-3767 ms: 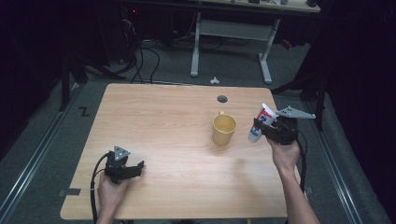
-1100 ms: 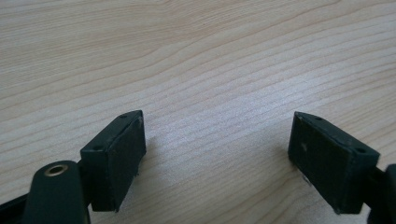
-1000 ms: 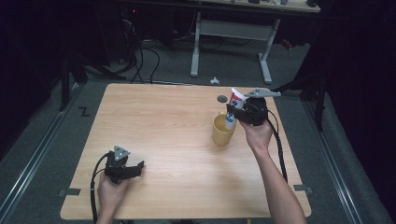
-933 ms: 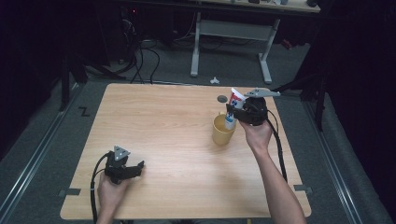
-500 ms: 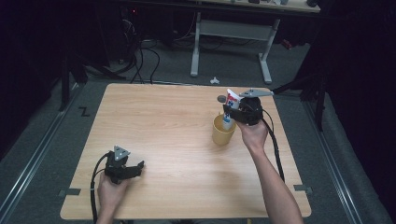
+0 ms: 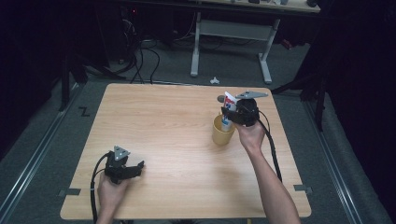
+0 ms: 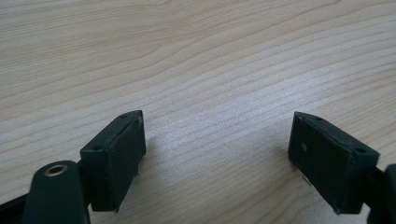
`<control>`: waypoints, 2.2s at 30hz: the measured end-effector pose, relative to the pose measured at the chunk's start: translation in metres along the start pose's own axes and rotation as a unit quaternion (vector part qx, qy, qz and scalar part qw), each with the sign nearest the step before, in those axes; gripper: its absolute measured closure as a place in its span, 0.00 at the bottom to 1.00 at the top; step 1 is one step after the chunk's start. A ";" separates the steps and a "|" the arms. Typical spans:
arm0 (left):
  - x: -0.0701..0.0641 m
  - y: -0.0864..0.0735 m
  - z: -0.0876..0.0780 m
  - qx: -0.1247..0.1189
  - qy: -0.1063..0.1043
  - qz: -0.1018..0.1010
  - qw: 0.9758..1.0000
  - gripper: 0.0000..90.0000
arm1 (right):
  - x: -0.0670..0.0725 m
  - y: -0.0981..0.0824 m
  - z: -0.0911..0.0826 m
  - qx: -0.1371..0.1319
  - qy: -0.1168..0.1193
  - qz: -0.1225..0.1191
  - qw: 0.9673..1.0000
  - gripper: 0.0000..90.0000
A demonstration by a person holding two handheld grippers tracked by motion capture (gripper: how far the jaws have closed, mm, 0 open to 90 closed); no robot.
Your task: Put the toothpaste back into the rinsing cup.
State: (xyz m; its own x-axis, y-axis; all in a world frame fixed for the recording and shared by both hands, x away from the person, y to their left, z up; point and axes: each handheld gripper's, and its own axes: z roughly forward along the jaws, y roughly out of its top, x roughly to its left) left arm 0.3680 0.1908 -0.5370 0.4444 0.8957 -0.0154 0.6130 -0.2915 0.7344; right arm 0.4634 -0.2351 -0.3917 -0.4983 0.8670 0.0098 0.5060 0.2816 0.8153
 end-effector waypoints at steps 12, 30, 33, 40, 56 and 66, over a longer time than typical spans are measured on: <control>0.000 0.000 0.000 0.000 0.000 0.000 1.000 0.22 | 0.002 -0.004 0.010 0.015 -0.001 -0.001 1.000 0.74; 0.000 0.000 0.000 0.000 0.000 0.000 1.000 0.22 | -0.001 -0.014 0.020 0.034 -0.003 0.007 0.999 0.74; 0.000 0.000 0.000 0.000 0.000 0.000 1.000 0.22 | -0.003 -0.017 0.021 0.036 -0.004 0.010 0.999 0.74; 0.000 0.000 0.000 0.000 0.000 0.000 1.000 0.22 | -0.003 -0.018 0.023 0.042 -0.007 0.009 0.999 0.74; 0.000 0.000 0.000 0.000 0.000 0.000 1.000 0.22 | 0.000 -0.022 0.030 0.057 -0.009 0.004 0.998 0.74; 0.000 0.000 0.000 0.000 -0.001 0.000 1.000 0.22 | 0.001 -0.024 0.033 0.067 -0.011 0.007 0.998 0.74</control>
State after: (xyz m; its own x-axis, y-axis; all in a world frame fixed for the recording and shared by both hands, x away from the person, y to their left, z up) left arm 0.3686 0.1905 -0.5371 0.4458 0.8950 -0.0158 0.6124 -0.2921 0.7346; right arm 0.4745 -0.2272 -0.4302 -0.4757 0.8796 0.0077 0.6037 0.3201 0.7302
